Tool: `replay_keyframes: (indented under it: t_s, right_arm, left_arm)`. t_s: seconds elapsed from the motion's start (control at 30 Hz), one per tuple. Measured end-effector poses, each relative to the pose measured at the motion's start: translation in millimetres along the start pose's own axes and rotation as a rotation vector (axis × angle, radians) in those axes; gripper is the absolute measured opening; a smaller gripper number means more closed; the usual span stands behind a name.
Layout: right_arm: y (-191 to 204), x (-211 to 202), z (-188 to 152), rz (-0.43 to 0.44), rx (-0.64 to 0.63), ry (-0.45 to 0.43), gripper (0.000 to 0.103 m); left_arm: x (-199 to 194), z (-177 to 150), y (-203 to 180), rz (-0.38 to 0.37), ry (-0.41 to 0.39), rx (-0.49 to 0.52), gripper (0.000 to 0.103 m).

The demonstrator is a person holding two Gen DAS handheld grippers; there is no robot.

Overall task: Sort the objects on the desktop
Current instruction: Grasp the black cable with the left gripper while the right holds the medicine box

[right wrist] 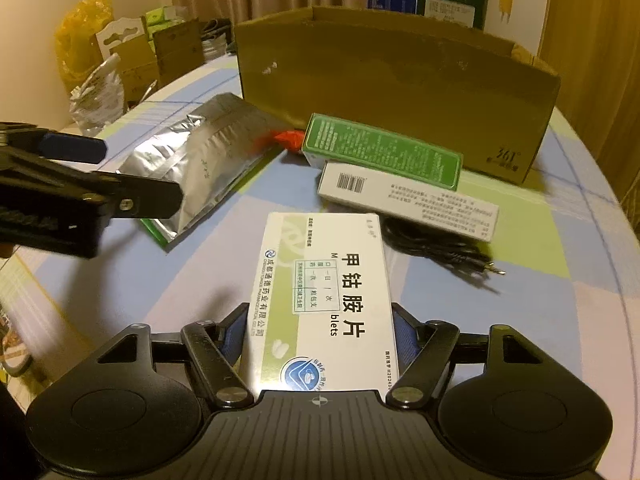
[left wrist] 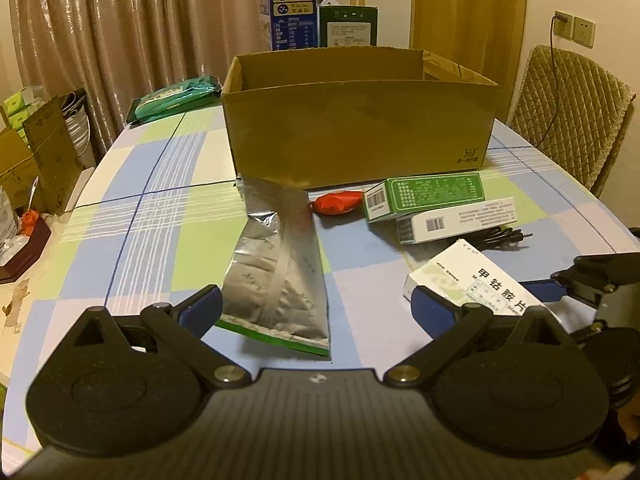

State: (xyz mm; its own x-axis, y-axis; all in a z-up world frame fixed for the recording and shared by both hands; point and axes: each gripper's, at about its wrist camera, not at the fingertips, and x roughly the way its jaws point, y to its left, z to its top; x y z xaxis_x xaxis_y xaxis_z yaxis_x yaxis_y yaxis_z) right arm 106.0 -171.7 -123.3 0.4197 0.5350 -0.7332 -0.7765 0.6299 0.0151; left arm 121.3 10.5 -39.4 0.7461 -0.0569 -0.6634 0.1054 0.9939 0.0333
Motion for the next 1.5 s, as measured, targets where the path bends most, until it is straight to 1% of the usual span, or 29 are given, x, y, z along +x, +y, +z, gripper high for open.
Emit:
replay_keyframes:
  t_s: [0.13,0.2,0.23,0.27,0.33,0.4,0.47,0.53,0.6,0.67,0.77,0.9,1.03,1.07,1.1,1.17,1.23,1.33,1.37,1.4,1.5]
  right_arm:
    - [-15.2,-22.7,1.2,-0.052,0.030,-0.069,0.068]
    - [-29.3,-32.6,2.1,-0.114,0.058,-0.096,0.068]
    - [-38.2,-34.4,2.8,-0.155,0.073,-0.092,0.068]
    - [-50.9,-33.6,3.2,-0.199,0.099,-0.076,0.068]
    - [-74.7,-29.1,3.0,-0.249,0.162,-0.034,0.068]
    - [-91.4,-22.0,3.3,-0.276,0.172,0.017,0.068]
    - [-102.1,-14.6,4.1,-0.275,0.160,0.056,0.068]
    - [-106.9,-7.5,6.1,-0.262,0.136,0.082,0.068]
    - [-111.9,1.5,7.8,-0.232,0.124,0.123,0.068]
    - [-111.5,4.9,6.2,-0.207,0.118,0.142,0.068]
    - [-102.7,2.0,3.7,-0.150,0.107,0.148,0.068]
    - [-83.2,-2.5,-1.0,-0.063,0.090,0.150,0.068]
    - [-65.5,-6.8,-3.9,0.070,0.081,0.154,0.068]
    - [-62.8,-8.6,-5.5,0.096,0.085,0.154,0.068]
    - [-62.6,-9.6,-7.1,0.102,0.095,0.148,0.068]
    - [-66.7,-12.7,-7.4,0.047,0.111,0.123,0.068]
    - [-75.3,-15.0,-5.2,-0.032,0.123,0.095,0.068]
    - [-85.5,-14.8,-2.6,-0.126,0.141,0.067,0.068]
    - [-90.5,-13.7,-1.9,-0.148,0.151,0.059,0.068]
    - [-94.5,-13.2,-1.7,-0.158,0.166,0.053,0.068]
    - [-103.4,-16.7,-3.2,-0.174,0.185,0.041,0.068]
  left_arm:
    - [1.6,2.1,-5.4,-0.011,-0.001,0.005,0.099]
    - [2.5,3.6,-10.1,-0.021,-0.002,0.017,0.099]
    - [3.0,4.2,-12.2,-0.026,-0.001,0.023,0.099]
    - [3.9,4.4,-15.2,-0.032,-0.001,0.028,0.099]
    - [6.1,5.2,-20.4,-0.042,0.002,0.039,0.099]
    - [8.9,5.8,-25.3,-0.051,0.006,0.047,0.099]
    - [11.6,6.5,-29.3,-0.059,0.013,0.053,0.099]
    - [14.1,7.7,-34.0,-0.068,0.013,0.060,0.099]
    - [16.2,8.5,-38.7,-0.074,0.017,0.071,0.099]
    - [18.5,8.5,-42.5,-0.080,0.022,0.080,0.099]
    - [20.8,6.4,-43.5,-0.076,0.033,0.089,0.099]
    - [23.2,4.4,-37.6,-0.060,0.047,0.075,0.099]
    - [23.0,3.7,-33.5,-0.061,0.049,0.058,0.099]
    - [23.1,3.7,-33.6,-0.066,0.050,0.056,0.099]
    - [22.9,3.3,-33.8,-0.072,0.051,0.054,0.099]
    - [23.0,3.9,-35.6,-0.087,0.050,0.052,0.099]
    - [23.9,4.1,-38.1,-0.102,0.051,0.044,0.099]
    - [30.4,4.4,-43.4,-0.139,0.065,0.012,0.098]
    - [33.8,4.3,-46.1,-0.154,0.071,-0.002,0.098]
    - [37.1,4.3,-49.2,-0.167,0.072,-0.021,0.094]
    - [45.7,3.3,-60.5,-0.193,0.079,-0.070,0.089]
